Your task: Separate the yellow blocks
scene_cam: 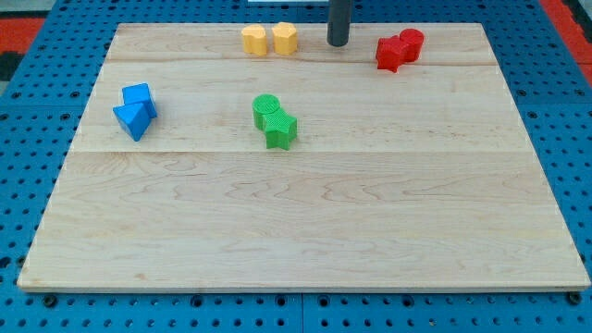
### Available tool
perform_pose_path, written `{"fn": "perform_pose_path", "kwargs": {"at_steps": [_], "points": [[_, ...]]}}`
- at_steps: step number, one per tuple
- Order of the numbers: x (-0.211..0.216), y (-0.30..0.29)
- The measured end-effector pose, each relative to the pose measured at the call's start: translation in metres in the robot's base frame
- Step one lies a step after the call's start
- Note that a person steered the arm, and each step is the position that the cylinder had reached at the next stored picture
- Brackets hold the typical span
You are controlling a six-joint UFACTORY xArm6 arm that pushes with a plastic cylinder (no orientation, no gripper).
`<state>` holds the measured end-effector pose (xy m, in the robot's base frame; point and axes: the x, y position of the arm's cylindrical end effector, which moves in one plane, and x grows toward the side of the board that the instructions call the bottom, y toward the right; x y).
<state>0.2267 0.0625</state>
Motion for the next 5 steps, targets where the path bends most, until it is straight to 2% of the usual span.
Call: {"fn": "perform_pose_path", "kwargs": {"at_steps": [1,3,4,5], "points": [[-0.022,-0.013],[-0.029,-0.124],[0.016,-0.139],[0.041,-0.109]]}}
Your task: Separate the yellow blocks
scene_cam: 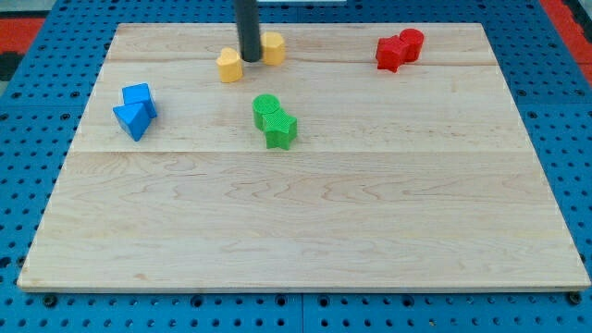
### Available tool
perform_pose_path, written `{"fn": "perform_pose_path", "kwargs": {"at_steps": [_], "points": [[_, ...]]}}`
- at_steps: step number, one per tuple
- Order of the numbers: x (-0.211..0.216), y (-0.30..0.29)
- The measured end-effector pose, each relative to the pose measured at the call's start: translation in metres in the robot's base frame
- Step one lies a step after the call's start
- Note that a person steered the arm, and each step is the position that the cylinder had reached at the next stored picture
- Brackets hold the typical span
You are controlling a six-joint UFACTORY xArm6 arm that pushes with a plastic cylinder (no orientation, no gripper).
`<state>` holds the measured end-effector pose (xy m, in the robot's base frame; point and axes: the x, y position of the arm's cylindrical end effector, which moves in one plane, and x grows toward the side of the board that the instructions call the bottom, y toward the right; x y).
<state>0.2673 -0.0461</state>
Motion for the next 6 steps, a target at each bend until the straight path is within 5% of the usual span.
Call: {"fn": "perform_pose_path", "kwargs": {"at_steps": [4,6], "points": [[-0.05,0.028],[-0.024,0.054]]}}
